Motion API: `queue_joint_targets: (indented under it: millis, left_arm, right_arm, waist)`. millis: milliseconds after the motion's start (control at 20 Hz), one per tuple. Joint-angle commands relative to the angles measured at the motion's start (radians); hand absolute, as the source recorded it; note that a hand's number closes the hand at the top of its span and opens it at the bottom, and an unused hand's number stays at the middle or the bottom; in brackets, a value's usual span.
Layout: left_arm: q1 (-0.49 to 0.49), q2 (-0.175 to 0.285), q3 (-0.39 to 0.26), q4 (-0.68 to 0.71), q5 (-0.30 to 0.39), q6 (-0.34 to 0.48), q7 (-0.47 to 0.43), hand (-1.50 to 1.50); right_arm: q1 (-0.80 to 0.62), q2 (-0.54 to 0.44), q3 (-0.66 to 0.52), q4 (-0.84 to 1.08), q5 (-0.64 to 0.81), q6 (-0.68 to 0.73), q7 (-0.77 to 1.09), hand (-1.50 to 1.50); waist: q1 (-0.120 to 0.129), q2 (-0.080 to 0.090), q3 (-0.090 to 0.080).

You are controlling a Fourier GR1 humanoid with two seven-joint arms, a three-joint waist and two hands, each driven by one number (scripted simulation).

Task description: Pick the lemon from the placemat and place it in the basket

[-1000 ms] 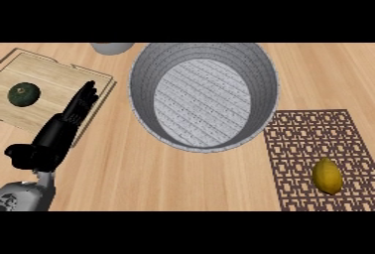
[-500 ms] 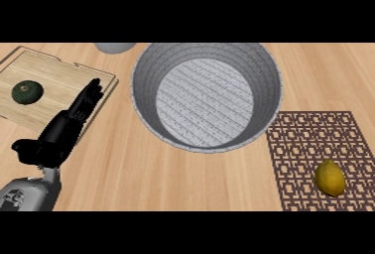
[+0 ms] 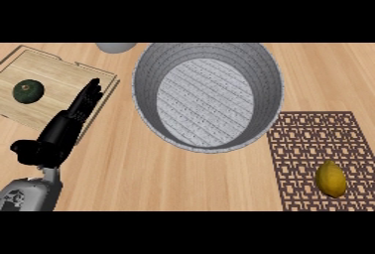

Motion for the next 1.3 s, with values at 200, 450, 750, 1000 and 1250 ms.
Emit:
queue_joint_targets:
  millis: [200, 450, 750, 1000, 1250]
  left_arm:
    - [0.02, -0.016, 0.043, -0.053, -0.006, -0.04, 0.028, 0.0]
    - [0.025, -0.035, 0.065, 0.006, -0.03, -0.077, -0.023, 0.0]
    - [-0.029, -0.063, 0.09, 0.013, -0.056, -0.086, 0.021, 0.0]
    - [-0.008, -0.053, 0.121, -0.005, -0.04, -0.122, 0.011, 0.0]
    - [-0.005, -0.105, 0.081, 0.001, -0.095, -0.089, -0.005, 0.0]
  right_arm:
    - [-0.04, 0.091, 0.056, 0.192, 0.19, -0.109, -0.178, -1.5]
    - [-0.07, 0.112, 0.024, 0.141, 0.158, -0.047, -0.174, -1.5]
    - [-0.042, 0.157, 0.001, 0.122, 0.179, -0.028, -0.213, -1.5]
    - [-0.056, 0.164, -0.003, 0.09, 0.207, 0.026, -0.139, -1.5]
    - [-0.085, 0.176, 0.047, 0.248, 0.331, -0.056, -0.212, -1.5]
  waist:
    - [0.002, -0.001, 0.0]
    - [0.0, -0.001, -0.001]
    - [-0.003, -0.001, -0.001]
    - [-0.001, -0.001, -0.001]
    - [0.0, 0.0, -0.001]
